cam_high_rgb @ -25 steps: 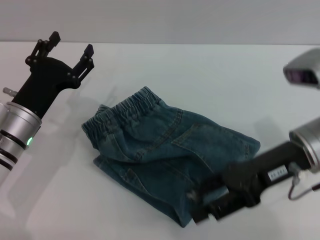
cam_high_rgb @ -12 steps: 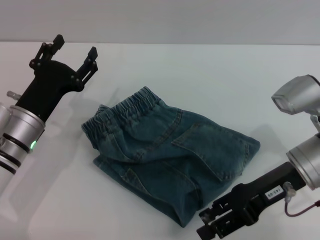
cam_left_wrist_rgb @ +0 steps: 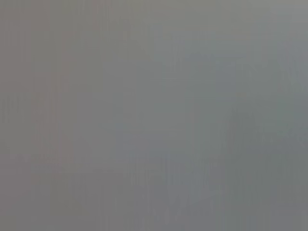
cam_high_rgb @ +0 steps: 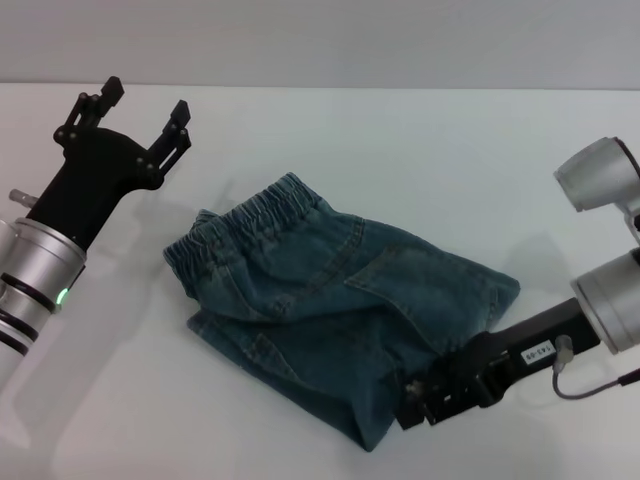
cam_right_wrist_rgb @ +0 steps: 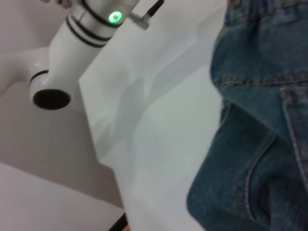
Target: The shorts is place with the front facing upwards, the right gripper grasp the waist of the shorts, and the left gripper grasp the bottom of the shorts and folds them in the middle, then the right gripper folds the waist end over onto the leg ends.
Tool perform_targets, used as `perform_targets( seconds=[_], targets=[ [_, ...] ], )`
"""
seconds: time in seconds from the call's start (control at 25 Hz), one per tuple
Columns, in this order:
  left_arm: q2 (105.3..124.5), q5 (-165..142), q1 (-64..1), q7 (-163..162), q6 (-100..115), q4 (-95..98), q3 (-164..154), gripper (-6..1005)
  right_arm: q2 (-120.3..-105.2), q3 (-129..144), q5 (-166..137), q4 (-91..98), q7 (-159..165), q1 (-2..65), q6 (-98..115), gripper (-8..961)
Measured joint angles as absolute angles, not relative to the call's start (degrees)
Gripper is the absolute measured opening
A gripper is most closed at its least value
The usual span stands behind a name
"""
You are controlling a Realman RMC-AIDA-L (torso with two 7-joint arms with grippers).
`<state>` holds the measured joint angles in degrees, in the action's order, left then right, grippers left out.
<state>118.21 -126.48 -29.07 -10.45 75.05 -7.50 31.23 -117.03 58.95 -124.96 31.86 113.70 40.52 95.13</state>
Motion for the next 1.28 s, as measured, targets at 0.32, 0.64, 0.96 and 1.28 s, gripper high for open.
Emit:
perform_targets(
  seconds=[0.32, 0.64, 0.96, 1.28],
  targets=[
    [118.1, -126.48, -29.06, -10.45, 75.05, -7.18, 31.45, 811, -116.32, 55.5, -125.02, 32.37, 113.69, 40.24, 90.47, 634],
    [117.95, -126.27, -29.29, -10.46, 74.6, -6.84, 31.47, 811, -116.21, 52.16, -124.71, 35.81, 112.87, 38.99, 85.34, 634],
    [117.94, -126.12, -29.28, -10.46, 74.6, -6.84, 32.78, 811, -116.24, 50.33, -123.38, 41.75, 110.29, 37.26, 98.75, 634],
    [118.02, -126.39, -29.06, -11.15, 76.76, -9.57, 33.36, 811, -116.76, 40.04, -114.2, 51.63, 104.31, 31.14, 109.64, 634]
  ],
)
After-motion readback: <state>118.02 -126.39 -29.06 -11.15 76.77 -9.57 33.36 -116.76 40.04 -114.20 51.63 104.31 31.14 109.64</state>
